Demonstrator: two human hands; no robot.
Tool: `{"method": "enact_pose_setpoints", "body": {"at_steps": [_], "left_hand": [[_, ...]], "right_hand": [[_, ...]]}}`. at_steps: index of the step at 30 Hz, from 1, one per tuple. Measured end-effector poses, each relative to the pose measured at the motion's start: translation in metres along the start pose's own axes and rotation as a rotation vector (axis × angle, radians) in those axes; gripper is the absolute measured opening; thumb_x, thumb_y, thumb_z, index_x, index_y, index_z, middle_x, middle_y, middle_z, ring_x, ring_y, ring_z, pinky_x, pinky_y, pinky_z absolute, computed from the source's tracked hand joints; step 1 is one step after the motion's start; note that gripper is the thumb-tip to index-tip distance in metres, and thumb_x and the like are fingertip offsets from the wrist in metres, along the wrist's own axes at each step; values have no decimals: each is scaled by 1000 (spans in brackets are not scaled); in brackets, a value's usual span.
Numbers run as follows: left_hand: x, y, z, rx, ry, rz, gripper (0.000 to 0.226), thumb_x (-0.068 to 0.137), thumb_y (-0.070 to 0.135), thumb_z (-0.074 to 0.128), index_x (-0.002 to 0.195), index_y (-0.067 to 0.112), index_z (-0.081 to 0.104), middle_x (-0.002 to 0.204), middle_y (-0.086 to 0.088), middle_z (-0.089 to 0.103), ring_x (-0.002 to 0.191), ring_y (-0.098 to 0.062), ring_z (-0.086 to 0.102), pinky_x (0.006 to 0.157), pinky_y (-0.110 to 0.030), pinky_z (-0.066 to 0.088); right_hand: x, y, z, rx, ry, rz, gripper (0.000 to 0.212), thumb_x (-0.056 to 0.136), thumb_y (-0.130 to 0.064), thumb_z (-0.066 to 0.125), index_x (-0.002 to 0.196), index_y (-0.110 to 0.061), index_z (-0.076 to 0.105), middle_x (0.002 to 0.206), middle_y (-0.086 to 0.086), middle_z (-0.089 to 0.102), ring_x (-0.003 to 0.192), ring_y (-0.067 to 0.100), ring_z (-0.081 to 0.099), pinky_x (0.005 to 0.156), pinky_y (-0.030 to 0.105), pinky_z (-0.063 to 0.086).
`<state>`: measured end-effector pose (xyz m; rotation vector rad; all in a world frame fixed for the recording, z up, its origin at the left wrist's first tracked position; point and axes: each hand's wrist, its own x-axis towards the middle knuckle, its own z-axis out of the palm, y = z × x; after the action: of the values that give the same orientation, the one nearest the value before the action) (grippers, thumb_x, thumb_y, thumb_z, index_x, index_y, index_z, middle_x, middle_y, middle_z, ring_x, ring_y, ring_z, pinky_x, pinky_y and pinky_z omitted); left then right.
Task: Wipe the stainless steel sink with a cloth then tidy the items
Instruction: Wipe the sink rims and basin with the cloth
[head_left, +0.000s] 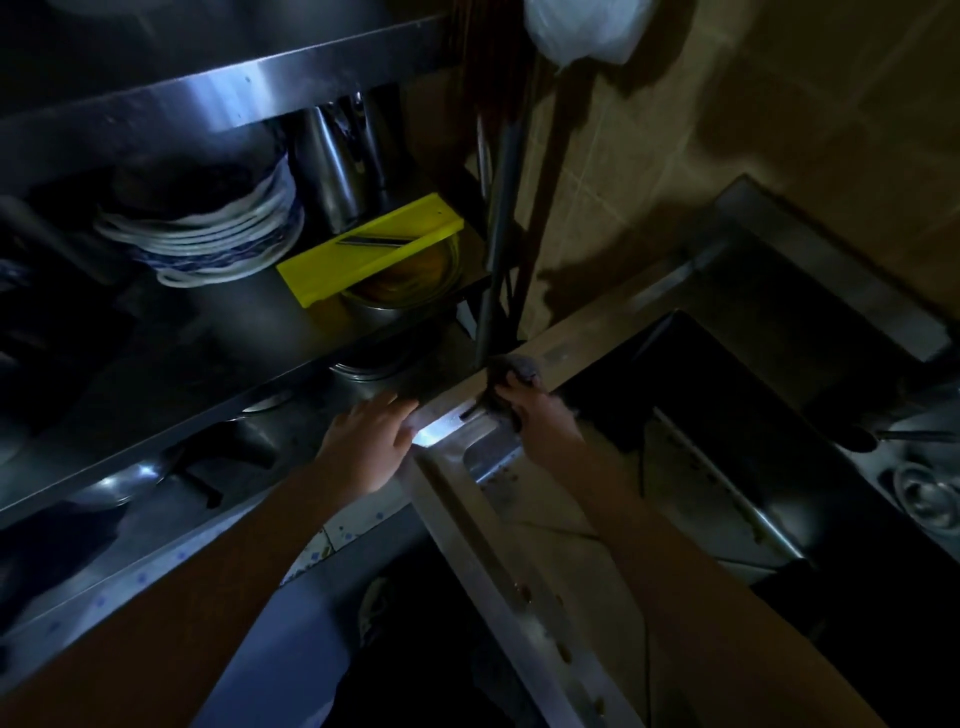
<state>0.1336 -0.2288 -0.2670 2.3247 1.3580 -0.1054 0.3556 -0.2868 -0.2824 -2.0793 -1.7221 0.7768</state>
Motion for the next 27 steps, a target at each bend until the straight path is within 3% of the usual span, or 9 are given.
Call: {"method": "enact_pose_setpoints", "body": {"at_steps": [3, 7, 10, 16, 18, 20, 21, 24, 27], "left_hand": [[-1, 1, 2, 6, 18, 17, 41, 95, 29, 45, 136, 24, 42, 141, -5, 43, 127, -27, 42, 100, -43, 35], [1, -3, 3, 71, -29, 40, 43, 93, 18, 47, 135, 26, 42, 141, -7, 41, 128, -29, 40, 101, -44, 35], [4, -7, -1, 77, -41, 59, 44, 93, 18, 47, 136, 27, 42, 142, -7, 42, 129, -28, 40, 103, -45, 36], [3, -28, -7, 57, -98, 127, 50, 94, 14, 48, 141, 29, 37, 147, -5, 35, 132, -26, 36, 105, -45, 36], [2, -34, -10, 41, -121, 147, 50, 93, 14, 49, 140, 29, 39, 145, -3, 36, 130, -25, 38, 103, -44, 39], [2, -38, -12, 33, -136, 169, 49, 93, 15, 52, 139, 28, 41, 143, -3, 40, 129, -24, 40, 101, -43, 40], [2, -40, -13, 27, -143, 173, 49, 93, 15, 52, 139, 28, 41, 143, -3, 40, 129, -25, 40, 101, -42, 40], [3, -44, -17, 4, -161, 200, 49, 92, 16, 53, 138, 29, 41, 139, -4, 44, 125, -25, 44, 97, -40, 44], [5, -43, -21, -26, -150, 292, 48, 89, 14, 55, 135, 25, 46, 129, -8, 52, 116, -26, 51, 92, -38, 46]], "right_hand": [[-16, -22, 19, -66, -88, -97, 41, 98, -7, 42, 139, -12, 45, 151, 8, 36, 139, 21, 34, 107, 16, 22], [-22, -47, 33, -74, -237, -98, 42, 99, -8, 40, 141, -8, 43, 154, 11, 30, 141, 24, 29, 114, 29, 25], [-25, -51, 34, -133, -255, -141, 49, 95, -4, 44, 144, -9, 38, 158, 12, 20, 147, 25, 16, 119, 34, 13], [-30, -47, 23, -135, -197, -126, 45, 93, 6, 44, 137, -3, 47, 152, 16, 33, 139, 28, 35, 110, 29, 27], [-29, -63, 33, 142, -100, 67, 46, 91, 13, 41, 136, 2, 45, 135, 24, 49, 119, 33, 54, 95, 30, 43], [-31, -69, 40, 422, -100, 212, 33, 92, 14, 41, 119, -3, 51, 104, 18, 56, 78, 21, 63, 65, 22, 53], [-36, -76, 42, 289, -129, 158, 28, 92, 11, 42, 113, -4, 52, 104, 17, 55, 78, 21, 61, 64, 25, 53], [-44, -86, 34, -153, -298, 74, 37, 92, 2, 46, 126, -6, 58, 139, 16, 47, 127, 32, 44, 105, 40, 36], [-51, -97, 38, -131, -309, 223, 31, 89, -1, 50, 118, -3, 62, 125, 17, 58, 117, 36, 53, 99, 41, 44]]}}
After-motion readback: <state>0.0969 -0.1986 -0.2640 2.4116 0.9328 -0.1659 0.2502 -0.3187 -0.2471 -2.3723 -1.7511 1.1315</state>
